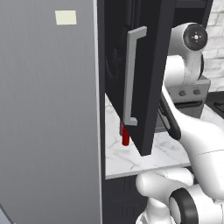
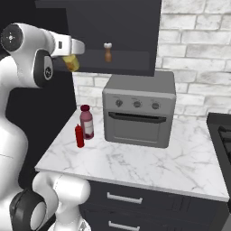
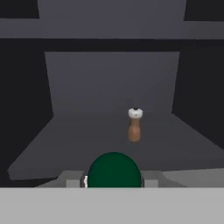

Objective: There are various items on the counter. Only move the condiments/shakers into the cabinet.

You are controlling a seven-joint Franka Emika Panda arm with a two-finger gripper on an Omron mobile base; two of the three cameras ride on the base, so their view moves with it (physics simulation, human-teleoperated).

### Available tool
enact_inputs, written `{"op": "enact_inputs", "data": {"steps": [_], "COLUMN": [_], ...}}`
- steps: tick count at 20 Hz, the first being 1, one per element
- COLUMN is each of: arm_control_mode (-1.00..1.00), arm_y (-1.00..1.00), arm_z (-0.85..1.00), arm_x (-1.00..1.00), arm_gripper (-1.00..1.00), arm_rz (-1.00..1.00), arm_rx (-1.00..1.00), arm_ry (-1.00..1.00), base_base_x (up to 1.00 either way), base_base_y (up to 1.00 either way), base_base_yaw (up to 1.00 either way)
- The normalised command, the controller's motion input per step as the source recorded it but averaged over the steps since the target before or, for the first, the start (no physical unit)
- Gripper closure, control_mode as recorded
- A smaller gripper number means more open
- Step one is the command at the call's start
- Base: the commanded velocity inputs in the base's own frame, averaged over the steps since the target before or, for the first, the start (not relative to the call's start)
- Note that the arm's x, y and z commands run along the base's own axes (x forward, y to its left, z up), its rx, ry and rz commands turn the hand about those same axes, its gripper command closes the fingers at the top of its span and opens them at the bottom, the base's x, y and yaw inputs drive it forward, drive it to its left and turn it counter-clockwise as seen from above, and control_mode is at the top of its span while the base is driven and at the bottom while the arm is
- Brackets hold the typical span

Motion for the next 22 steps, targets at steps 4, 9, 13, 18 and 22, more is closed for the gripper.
{"op": "enact_inputs", "data": {"steps": [4,9,13,18,22], "arm_control_mode": [-1.00,-1.00,-1.00,-1.00,-1.00], "arm_y": [0.00,0.00,0.00,0.00,0.00], "arm_z": [0.00,0.00,0.00,0.00,0.00], "arm_x": [0.00,0.01,0.10,0.21,0.31], "arm_gripper": [1.00,1.00,1.00,1.00,1.00], "arm_rz": [0.00,0.00,0.00,0.00,0.00], "arm_rx": [0.00,0.00,0.00,0.00,0.00], "arm_ry": [0.00,0.00,0.00,0.00,0.00], "base_base_x": [0.00,0.00,0.00,0.00,0.00], "base_base_y": [0.00,0.00,0.00,0.00,0.00], "base_base_yaw": [0.00,0.00,0.00,0.00,0.00]}}
